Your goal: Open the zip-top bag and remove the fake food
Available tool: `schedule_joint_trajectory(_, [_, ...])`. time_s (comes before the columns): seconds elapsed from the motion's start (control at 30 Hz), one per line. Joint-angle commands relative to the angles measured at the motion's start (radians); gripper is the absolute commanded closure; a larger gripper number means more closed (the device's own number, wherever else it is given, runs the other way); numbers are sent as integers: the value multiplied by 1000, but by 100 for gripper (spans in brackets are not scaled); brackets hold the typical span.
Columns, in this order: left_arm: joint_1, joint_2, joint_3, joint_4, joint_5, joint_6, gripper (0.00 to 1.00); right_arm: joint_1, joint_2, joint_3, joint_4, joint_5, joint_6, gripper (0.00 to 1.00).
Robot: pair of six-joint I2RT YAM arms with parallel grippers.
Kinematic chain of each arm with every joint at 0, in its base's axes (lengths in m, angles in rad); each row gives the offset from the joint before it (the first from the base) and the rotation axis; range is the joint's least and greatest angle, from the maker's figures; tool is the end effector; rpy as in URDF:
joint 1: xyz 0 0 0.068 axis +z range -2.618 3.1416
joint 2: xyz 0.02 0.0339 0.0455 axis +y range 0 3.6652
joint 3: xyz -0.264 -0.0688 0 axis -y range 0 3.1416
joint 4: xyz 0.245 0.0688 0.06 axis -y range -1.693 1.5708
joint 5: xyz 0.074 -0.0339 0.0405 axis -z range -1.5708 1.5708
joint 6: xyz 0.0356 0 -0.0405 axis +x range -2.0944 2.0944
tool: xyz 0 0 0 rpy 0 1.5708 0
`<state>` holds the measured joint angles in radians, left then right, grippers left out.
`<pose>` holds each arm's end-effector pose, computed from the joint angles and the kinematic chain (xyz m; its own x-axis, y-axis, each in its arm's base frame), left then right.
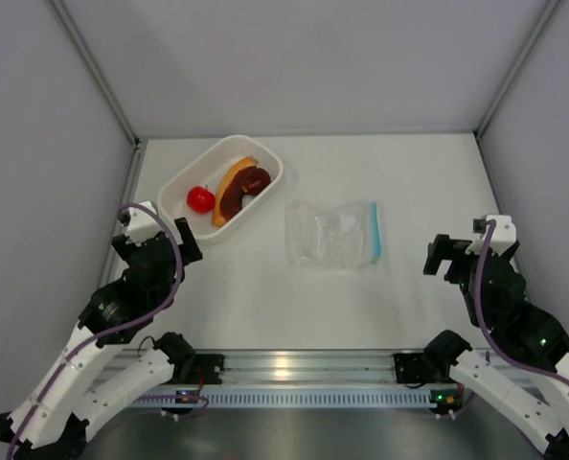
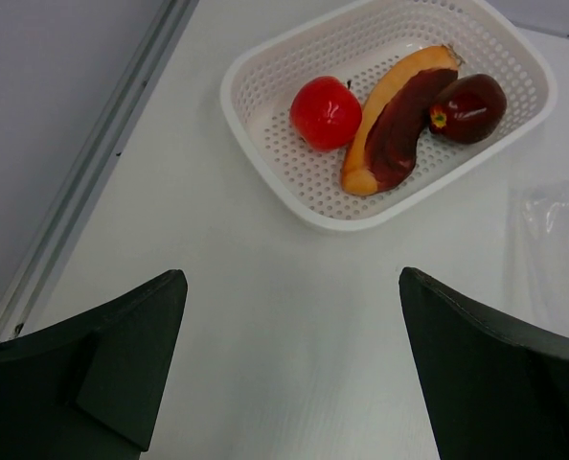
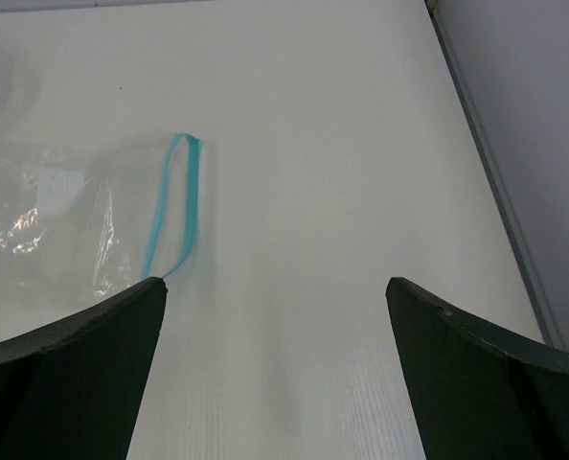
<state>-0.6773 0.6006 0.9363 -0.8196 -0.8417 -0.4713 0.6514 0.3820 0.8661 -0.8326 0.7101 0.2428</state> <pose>0.0948 -0.0421 0.3546 -0.2790 -0.1638 -0.9462 -0.2510 0.9635 -0.0928 0.0609 0.0172 0.3446 -0.2570 0.0333 -0.9658 0.0920 0.9957 0.0099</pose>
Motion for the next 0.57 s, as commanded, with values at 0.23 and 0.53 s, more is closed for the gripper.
schedule_joint_trajectory(0.23, [295, 45, -24, 134, 302, 97, 2, -6, 12, -30, 133, -32, -10, 0])
schedule_joint_trajectory(0.53, [303, 51, -37, 135, 319, 96, 2, -6, 69, -35, 139, -24, 7, 0])
